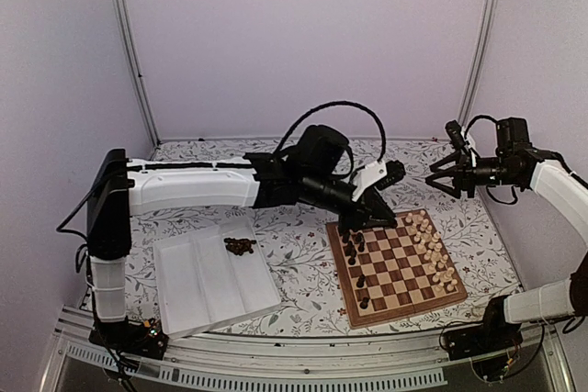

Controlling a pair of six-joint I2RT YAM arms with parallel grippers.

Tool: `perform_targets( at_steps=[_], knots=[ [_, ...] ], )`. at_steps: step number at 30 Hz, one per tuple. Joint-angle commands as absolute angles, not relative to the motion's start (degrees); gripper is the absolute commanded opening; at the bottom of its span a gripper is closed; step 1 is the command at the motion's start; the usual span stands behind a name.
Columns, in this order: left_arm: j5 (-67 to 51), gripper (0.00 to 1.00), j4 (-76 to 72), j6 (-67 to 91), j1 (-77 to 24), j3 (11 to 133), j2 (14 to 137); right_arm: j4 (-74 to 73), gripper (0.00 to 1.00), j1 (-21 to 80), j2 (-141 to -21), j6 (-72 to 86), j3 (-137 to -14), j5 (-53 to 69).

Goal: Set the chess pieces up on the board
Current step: Place the chess piece on the chessboard.

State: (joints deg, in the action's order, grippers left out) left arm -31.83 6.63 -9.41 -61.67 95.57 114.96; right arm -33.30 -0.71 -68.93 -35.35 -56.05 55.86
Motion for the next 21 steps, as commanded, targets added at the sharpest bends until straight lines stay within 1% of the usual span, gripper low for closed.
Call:
perform_targets(
  at_steps=[1, 10, 21],
  knots=[
    [-30.55, 0.14, 25.7, -14.27, -65.35, 103.49, 122.44, -27.47, 0.57, -1.76, -67.18, -30.56, -52.92, 48.21],
    [-29.39, 0.14, 34.55, -15.72, -67.82, 112.98, 131.03, -26.46, 0.57, -1.76, -67.05, -30.11, -52.29, 47.98],
    [-27.58, 0.16, 40.19, -16.16, -69.32, 119.67, 137.86, -26.63, 0.57, -1.78, -67.16, -30.3, -51.86, 48.64]
  ],
)
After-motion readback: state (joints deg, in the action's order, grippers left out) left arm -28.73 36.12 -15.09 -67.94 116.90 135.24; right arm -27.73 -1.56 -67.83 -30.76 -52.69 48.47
